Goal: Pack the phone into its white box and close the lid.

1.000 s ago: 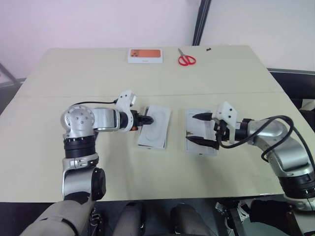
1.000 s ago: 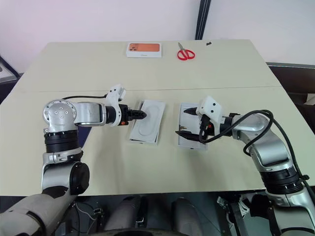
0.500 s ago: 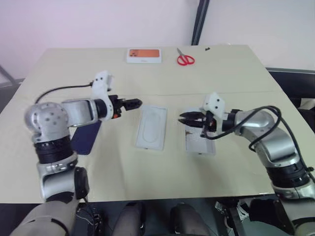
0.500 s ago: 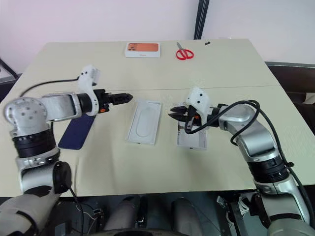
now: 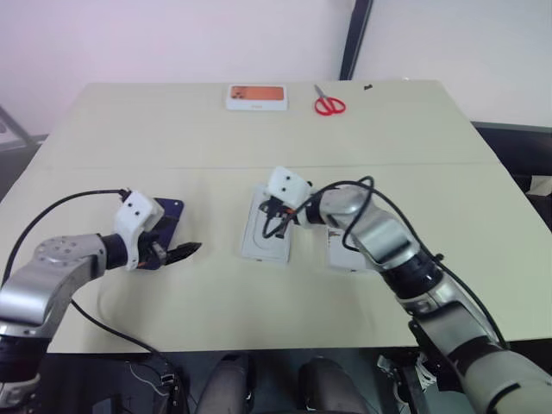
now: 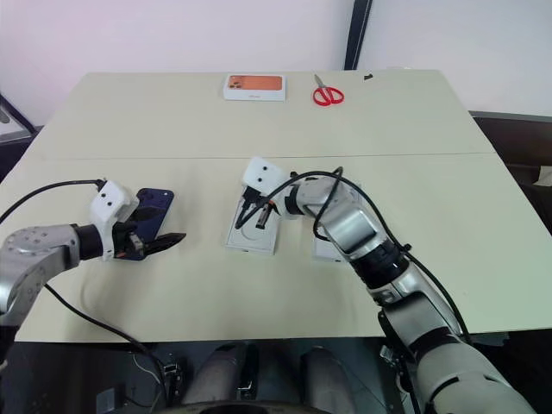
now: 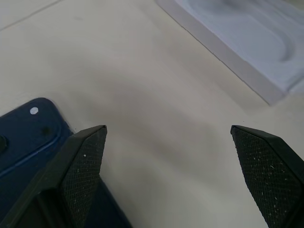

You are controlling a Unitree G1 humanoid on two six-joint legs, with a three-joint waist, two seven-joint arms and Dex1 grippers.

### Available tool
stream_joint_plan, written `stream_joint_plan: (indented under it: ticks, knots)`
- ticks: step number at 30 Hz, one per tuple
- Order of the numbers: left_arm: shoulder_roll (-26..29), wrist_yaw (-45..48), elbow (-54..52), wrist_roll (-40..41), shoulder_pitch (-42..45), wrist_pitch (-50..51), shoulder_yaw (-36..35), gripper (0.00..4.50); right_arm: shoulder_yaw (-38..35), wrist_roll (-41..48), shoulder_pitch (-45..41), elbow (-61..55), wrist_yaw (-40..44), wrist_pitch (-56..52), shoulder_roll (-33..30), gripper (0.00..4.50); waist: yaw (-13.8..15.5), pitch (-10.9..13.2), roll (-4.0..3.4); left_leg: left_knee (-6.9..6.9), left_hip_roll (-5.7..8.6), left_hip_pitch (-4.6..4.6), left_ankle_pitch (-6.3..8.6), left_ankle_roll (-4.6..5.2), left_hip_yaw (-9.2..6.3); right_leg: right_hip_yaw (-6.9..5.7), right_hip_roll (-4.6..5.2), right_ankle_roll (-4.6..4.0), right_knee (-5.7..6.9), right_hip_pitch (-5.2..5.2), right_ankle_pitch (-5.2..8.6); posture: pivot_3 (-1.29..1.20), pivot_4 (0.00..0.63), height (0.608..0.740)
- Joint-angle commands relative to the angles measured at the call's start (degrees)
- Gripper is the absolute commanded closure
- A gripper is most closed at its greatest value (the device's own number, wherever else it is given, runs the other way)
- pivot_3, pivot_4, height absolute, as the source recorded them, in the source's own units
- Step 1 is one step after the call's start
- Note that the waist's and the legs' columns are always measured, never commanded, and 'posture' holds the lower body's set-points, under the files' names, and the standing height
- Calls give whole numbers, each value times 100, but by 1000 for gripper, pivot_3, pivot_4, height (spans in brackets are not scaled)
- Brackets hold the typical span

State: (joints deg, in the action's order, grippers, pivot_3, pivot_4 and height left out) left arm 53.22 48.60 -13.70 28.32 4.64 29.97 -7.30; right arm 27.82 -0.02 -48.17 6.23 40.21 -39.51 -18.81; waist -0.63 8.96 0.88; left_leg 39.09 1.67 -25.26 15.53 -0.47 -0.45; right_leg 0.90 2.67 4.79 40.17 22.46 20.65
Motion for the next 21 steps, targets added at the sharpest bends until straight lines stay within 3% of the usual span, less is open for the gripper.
stream_joint_plan:
  ticks: [1, 8, 21]
  knots:
    - [30, 261, -217, -64, -240, -370, -298, 91, 173, -298, -168, 345, -11, 10, 117, 4464, -6, 1, -1, -3, 0, 0, 0, 0, -2, -1, 0, 0, 0, 1, 0, 0, 150, 740]
    - [-163, 115, -297, -172, -371, -407, -358, 91, 634, -683, -4, 302, 608, 315, -173, 4464, -54, 0, -2, -10, 0, 2, 1, 1, -1, 1, -3, 0, 8, 9, 0, 0, 150, 740]
    - [-343, -74, -354, -195, -249, -188, -396, 91, 637, -653, 616, -1181, 1871, 783, -1122, 4464, -18, 0, -2, -5, 0, 3, 5, 9, -1, 0, -2, 0, 6, 1, 0, 0, 150, 740]
